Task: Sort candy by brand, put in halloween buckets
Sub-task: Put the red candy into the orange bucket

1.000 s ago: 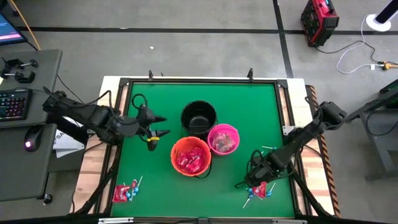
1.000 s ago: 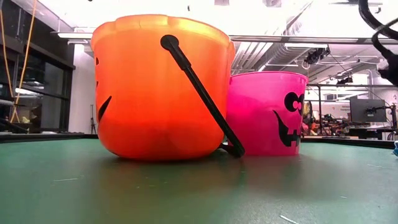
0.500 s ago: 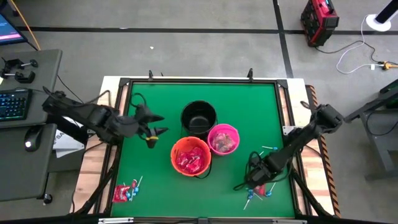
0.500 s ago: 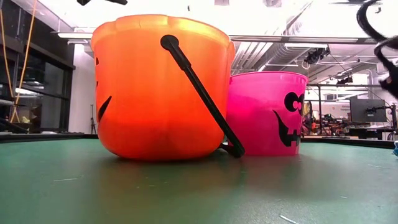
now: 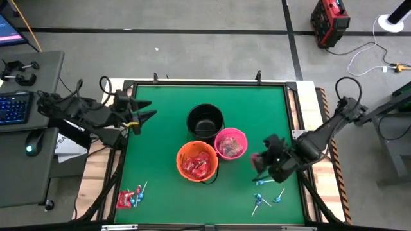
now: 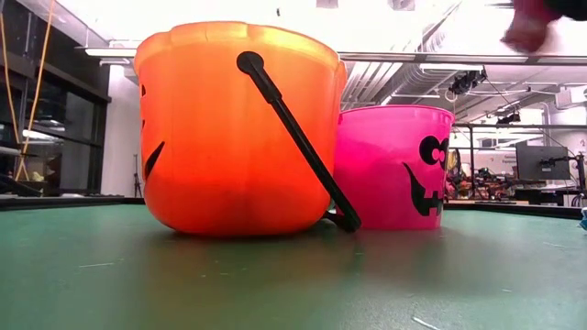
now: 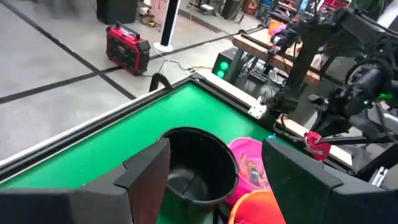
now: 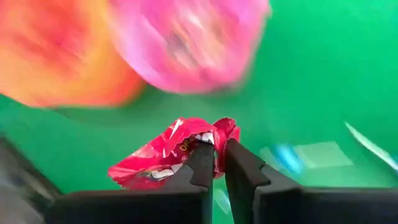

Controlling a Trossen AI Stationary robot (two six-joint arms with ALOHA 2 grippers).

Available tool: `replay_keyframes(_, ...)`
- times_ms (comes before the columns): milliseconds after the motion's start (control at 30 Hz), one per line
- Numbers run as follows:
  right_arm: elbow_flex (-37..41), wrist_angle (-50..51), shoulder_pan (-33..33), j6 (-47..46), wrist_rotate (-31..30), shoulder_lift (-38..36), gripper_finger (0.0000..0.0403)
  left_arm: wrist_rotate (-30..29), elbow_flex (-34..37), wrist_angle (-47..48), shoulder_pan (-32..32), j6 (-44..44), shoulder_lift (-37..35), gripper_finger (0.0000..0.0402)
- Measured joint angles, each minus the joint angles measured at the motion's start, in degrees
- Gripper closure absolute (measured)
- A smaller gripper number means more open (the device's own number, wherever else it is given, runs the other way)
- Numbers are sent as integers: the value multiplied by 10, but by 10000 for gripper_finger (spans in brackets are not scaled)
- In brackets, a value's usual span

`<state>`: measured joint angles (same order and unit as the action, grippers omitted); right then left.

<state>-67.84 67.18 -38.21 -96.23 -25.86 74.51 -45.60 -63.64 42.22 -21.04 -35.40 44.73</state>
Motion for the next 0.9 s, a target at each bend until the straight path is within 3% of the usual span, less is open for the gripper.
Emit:
replay_keyframes(67, 5, -81, 17, 62, -57, 0, 396, 0, 0, 1, 0, 0, 0, 158)
replay_keyframes(167, 19, -232, 55, 197, -63, 24, 397, 11, 0, 4, 0, -10, 9, 158)
replay_keyframes(333, 23, -486, 115, 431, -20, 97, 369, 35, 0, 13, 0, -19, 37, 158)
replay_keyframes(467, 23, -620, 165, 505, 33, 148, 327, 61, 0, 13, 0, -19, 58, 158)
replay_keyframes(633, 23, -652, 203, 536, 119, 186, 250, 96, 0, 13, 0, -16, 73, 158)
replay_keyframes(800, -2, -625, 223, 602, 178, 188, 172, 114, 0, 13, 0, -67, 82, 158)
replay_keyframes(900, -32, -561, 239, 624, 178, 171, 154, 186, -1, 44, 0, -128, 99, 158)
